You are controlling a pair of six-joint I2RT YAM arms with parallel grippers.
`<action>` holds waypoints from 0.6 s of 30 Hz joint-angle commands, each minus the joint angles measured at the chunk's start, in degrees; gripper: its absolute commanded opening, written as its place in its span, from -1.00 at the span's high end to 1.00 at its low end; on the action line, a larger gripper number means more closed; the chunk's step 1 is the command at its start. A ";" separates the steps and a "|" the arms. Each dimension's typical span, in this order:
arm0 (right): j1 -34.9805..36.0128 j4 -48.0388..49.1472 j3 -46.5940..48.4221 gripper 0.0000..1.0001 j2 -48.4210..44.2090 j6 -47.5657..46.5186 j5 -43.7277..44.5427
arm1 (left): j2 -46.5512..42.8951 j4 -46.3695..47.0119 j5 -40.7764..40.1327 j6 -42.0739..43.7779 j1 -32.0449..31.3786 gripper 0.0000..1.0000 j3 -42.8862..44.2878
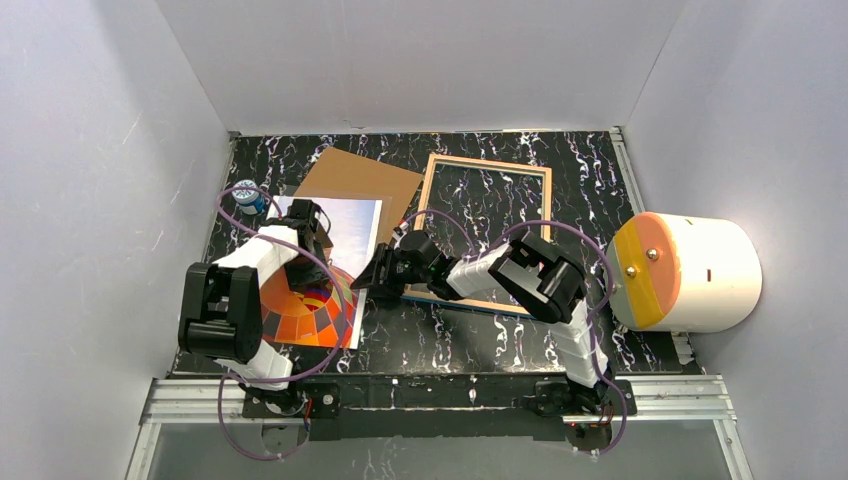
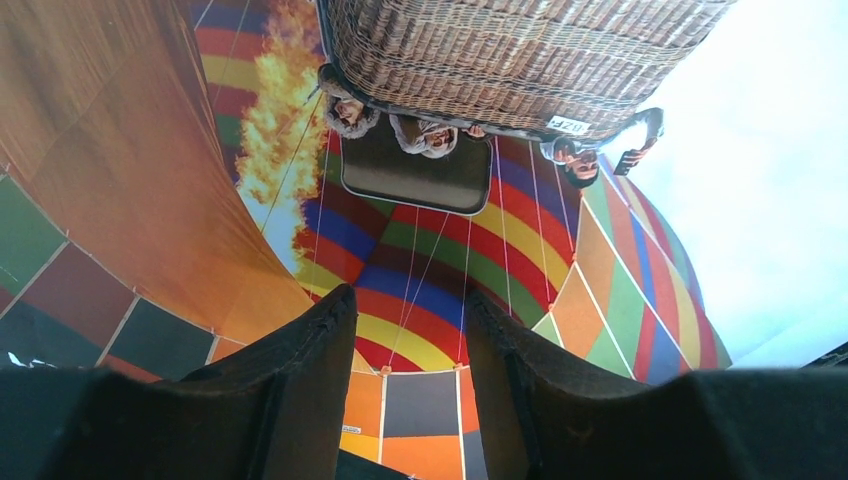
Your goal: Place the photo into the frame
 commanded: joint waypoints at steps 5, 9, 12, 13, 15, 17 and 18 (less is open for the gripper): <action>0.79 17.17 0.16 0.13 1.79 2.08 -5.49 | 0.70 -2.14 0.85 -0.79 0.08 0.13 2.30; 0.62 15.03 1.43 0.34 2.02 2.08 -4.84 | 0.10 -3.55 1.01 -0.72 0.08 0.13 4.35; 0.20 10.97 2.06 0.56 1.24 1.31 -3.63 | -0.42 -4.94 0.68 -0.71 0.08 0.13 6.11; 0.07 8.94 2.45 0.65 0.76 0.78 -3.02 | -0.76 -5.46 0.48 -0.71 0.08 0.12 6.90; -0.29 4.01 3.21 0.85 -0.41 -0.78 -1.68 | -1.46 -6.50 0.27 -0.71 0.12 0.11 8.83; -0.66 -1.91 4.42 0.97 -1.58 -2.87 -0.20 | -2.08 -7.71 0.55 -0.64 0.08 0.07 11.35; -0.99 -5.42 5.35 0.97 -2.16 -3.94 0.14 | -2.48 -8.45 0.91 -0.63 0.08 0.05 12.63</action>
